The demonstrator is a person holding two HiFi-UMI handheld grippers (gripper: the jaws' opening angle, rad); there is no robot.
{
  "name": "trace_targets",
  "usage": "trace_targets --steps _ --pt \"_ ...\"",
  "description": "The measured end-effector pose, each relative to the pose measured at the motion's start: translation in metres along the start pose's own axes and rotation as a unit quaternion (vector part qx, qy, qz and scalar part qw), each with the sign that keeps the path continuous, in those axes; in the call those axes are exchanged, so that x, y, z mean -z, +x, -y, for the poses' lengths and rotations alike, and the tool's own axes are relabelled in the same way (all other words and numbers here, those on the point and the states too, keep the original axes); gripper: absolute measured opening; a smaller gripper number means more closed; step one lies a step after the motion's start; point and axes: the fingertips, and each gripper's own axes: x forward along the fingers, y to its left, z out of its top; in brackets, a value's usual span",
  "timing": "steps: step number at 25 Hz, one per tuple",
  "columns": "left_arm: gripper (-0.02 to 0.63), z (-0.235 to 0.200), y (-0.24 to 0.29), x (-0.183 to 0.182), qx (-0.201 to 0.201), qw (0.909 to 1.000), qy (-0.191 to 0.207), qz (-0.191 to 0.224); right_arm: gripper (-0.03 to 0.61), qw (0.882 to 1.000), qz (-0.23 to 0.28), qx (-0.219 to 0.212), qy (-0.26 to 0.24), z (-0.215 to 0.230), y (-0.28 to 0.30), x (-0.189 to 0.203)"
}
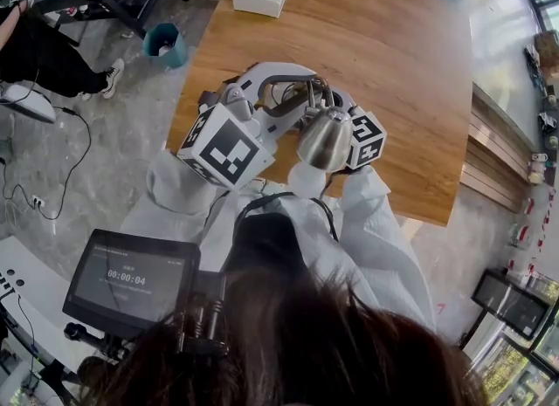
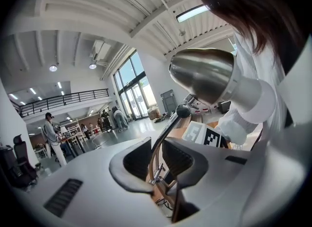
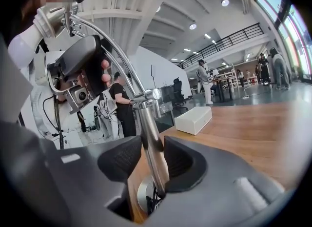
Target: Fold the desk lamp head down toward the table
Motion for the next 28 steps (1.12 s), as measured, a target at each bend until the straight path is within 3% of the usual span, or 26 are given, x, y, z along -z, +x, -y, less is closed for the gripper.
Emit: trace_targets --steps 3,7,20,24,28 --pt "0.069 0.001 0.0 0.001 0.005 0.9999 0.005 -0.011 0.138 1.0 -0.006 -0.011 -0.003 0.0 0.002 0.0" --pt "0.072 0.015 -0.002 0.007 0.022 0.9981 0.046 -0.034 0.138 1.0 -0.012 -0.011 0.009 0.0 0.003 0.002" --pt "0.123 0.043 -0.009 0.033 0.009 0.9951 0.083 -0.053 0.143 0.999 -0.013 -0.026 0.026 0.002 0.007 0.003" --pt "0.128 0.056 -0.012 0.041 0.007 0.9854 0.157 -0.066 0.144 0.999 -0.014 -0.025 0.026 -0.001 0.006 0.002" --pt "0.143 0.068 -0.013 0.058 0.0 0.9628 0.255 -0.088 0.144 0.999 -0.011 -0.027 0.031 -0.002 0.006 -0.001"
